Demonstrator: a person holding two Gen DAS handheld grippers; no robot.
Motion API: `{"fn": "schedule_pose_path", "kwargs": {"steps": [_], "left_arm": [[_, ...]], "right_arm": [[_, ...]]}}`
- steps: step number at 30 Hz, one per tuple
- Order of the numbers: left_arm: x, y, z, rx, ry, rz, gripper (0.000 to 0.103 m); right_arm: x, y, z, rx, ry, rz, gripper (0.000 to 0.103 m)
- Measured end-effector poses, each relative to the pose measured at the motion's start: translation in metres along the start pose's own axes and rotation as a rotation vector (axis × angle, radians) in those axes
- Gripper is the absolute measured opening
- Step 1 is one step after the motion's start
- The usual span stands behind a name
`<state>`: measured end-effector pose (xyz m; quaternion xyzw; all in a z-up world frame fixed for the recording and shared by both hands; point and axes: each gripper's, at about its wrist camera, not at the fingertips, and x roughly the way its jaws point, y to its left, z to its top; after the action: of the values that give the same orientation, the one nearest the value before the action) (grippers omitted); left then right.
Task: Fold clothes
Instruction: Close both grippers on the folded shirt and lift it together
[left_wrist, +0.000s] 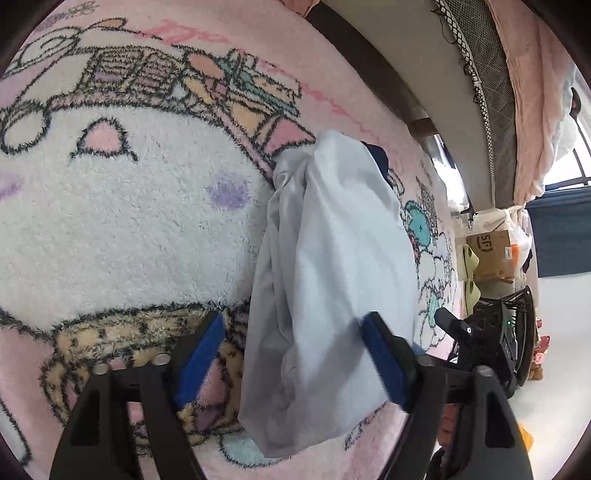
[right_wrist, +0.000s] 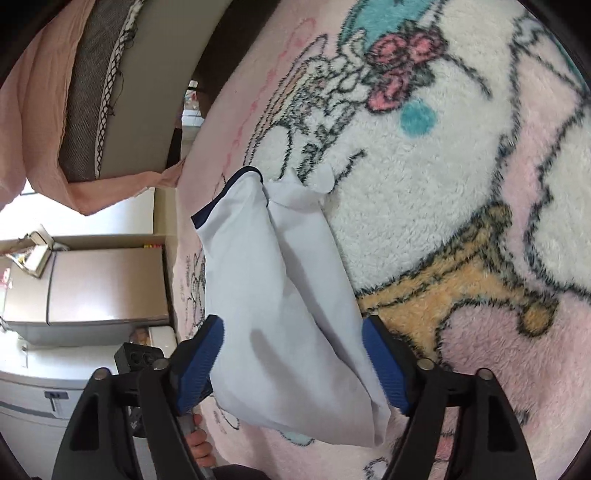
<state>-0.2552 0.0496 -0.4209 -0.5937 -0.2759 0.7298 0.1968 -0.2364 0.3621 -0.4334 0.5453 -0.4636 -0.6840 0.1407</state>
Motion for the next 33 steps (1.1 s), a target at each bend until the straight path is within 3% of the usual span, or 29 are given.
{"fn": "schedule_pose_path", "kwargs": {"steps": [5, 14, 18, 23, 27, 29, 33], "left_arm": [[0.002, -0.001, 0.000, 0.000, 0.007, 0.023, 0.090], [0.010, 0.006, 0.001, -0.089, 0.048, -0.100, 0.092], [0.011, 0.009, 0.000, -0.108, 0.068, -0.049, 0.092], [0.008, 0.016, -0.001, -0.154, 0.079, -0.095, 0.092], [0.013, 0.016, -0.002, -0.160, 0.098, -0.098, 0.093], [0.019, 0.015, 0.000, -0.172, 0.107, -0.152, 0.093], [0.031, 0.013, 0.006, -0.204, 0.126, -0.201, 0.098]], "right_arm": [[0.006, -0.004, 0.000, 0.014, 0.015, -0.074, 0.081], [0.009, -0.011, -0.001, 0.040, 0.054, -0.005, 0.085], [0.004, -0.016, -0.004, 0.052, 0.069, 0.023, 0.089], [0.010, -0.013, -0.011, 0.028, 0.133, 0.012, 0.089], [0.010, -0.015, -0.011, 0.048, 0.126, 0.046, 0.096], [0.012, -0.014, -0.010, 0.056, 0.126, 0.058, 0.102], [0.019, -0.005, -0.006, 0.032, 0.145, 0.031, 0.103]]}}
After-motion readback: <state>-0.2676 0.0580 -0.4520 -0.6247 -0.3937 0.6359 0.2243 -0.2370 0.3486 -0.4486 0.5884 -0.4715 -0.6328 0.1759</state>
